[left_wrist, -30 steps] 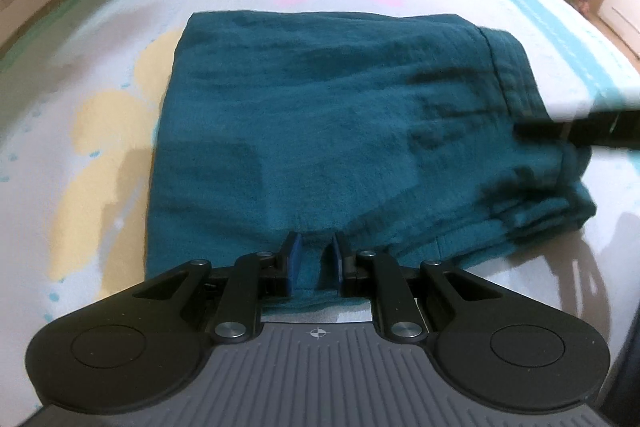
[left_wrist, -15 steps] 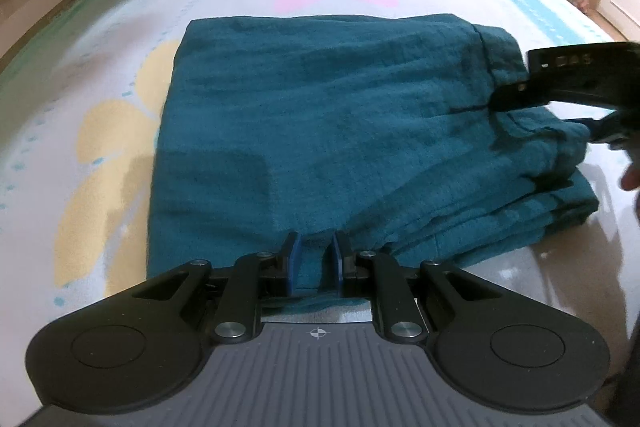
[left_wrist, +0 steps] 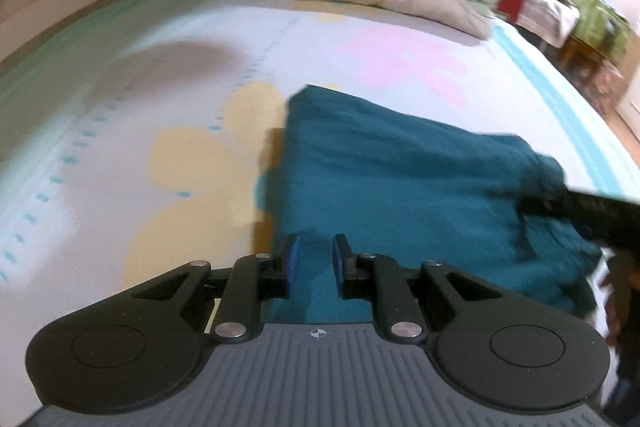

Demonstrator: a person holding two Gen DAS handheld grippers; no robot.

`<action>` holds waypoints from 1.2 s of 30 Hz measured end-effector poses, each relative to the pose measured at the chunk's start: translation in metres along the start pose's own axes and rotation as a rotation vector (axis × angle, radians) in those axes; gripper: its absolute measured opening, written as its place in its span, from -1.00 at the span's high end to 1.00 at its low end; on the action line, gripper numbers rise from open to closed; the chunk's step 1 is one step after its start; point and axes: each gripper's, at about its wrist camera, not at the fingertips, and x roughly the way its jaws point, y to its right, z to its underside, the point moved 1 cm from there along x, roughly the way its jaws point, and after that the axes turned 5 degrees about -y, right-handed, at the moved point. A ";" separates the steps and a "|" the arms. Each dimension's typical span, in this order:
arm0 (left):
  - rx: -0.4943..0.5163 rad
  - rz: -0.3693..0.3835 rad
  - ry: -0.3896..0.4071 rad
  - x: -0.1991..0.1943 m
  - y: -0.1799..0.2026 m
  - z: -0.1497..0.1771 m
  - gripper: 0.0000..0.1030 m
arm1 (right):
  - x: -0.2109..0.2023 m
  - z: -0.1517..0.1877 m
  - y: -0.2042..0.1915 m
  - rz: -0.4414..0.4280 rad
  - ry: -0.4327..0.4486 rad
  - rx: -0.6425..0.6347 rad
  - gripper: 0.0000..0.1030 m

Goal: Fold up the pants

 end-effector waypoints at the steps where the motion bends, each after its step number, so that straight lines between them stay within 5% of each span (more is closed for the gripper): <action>1: -0.005 -0.004 -0.006 0.003 -0.002 -0.003 0.67 | 0.000 0.000 0.001 -0.004 0.001 0.004 -0.64; 6: 0.042 -0.016 -0.085 0.031 0.004 -0.010 0.67 | -0.002 -0.001 0.010 -0.049 0.011 0.067 -0.64; 11: 0.039 -0.096 -0.024 0.023 -0.001 -0.006 0.66 | -0.002 -0.002 0.011 -0.059 0.013 0.078 -0.64; 19: -0.012 -0.035 -0.088 0.036 -0.020 -0.013 0.64 | -0.001 -0.002 0.010 -0.060 0.012 0.074 -0.64; 20: -0.027 -0.034 -0.094 0.038 -0.022 -0.014 0.61 | -0.001 -0.002 0.010 -0.060 0.012 0.076 -0.64; 24: -0.032 -0.007 -0.133 0.045 -0.023 -0.016 -0.27 | -0.001 -0.002 0.010 -0.056 0.012 0.069 -0.64; 36: 0.095 0.046 -0.168 0.074 0.012 -0.037 -0.29 | 0.000 0.000 0.004 -0.040 0.016 0.052 -0.64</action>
